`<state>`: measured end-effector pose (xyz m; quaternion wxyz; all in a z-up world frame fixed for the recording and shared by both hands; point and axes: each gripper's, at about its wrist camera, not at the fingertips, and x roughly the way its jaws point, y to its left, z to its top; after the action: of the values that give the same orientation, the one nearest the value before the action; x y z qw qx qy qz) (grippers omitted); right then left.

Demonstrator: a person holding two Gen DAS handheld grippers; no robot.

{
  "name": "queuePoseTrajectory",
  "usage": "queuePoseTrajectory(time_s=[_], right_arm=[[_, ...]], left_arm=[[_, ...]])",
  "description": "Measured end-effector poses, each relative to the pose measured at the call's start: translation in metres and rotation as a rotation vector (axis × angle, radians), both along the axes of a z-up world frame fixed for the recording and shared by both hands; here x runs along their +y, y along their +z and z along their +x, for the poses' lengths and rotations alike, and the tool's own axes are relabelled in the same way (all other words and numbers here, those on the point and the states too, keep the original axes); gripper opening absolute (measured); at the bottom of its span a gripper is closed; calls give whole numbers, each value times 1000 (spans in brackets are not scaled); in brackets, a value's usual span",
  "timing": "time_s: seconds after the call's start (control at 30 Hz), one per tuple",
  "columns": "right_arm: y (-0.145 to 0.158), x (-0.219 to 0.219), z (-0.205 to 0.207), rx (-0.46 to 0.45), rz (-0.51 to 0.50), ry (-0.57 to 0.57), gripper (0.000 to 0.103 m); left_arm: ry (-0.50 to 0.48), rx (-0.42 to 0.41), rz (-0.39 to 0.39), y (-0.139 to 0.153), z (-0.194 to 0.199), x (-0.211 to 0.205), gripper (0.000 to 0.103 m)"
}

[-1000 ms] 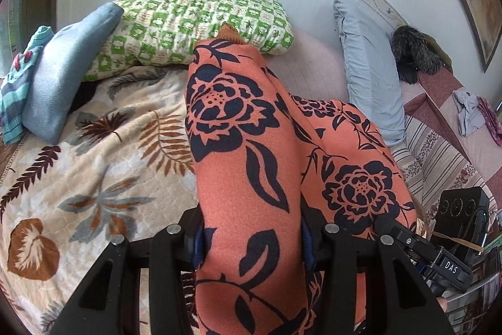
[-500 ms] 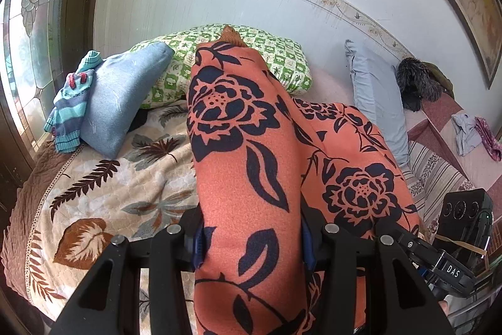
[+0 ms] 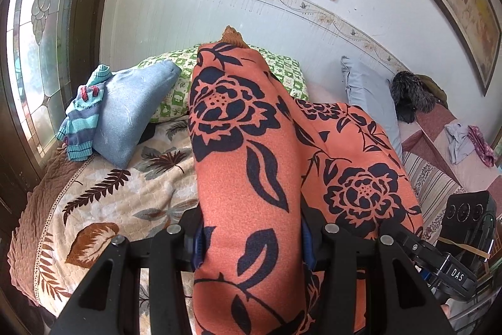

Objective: Fold small clothes

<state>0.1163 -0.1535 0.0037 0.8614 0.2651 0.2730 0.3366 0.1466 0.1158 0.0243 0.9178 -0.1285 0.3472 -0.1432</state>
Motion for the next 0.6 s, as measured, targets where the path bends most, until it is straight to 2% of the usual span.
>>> queuePoseTrajectory(time_s=[0.23, 0.6], right_arm=[[2, 0, -2, 4, 5, -1, 42], [-12, -10, 2, 36, 9, -19, 42]], left_arm=[[-2, 5, 0, -2, 1, -1, 48], [-8, 37, 0, -15, 11, -14, 48]])
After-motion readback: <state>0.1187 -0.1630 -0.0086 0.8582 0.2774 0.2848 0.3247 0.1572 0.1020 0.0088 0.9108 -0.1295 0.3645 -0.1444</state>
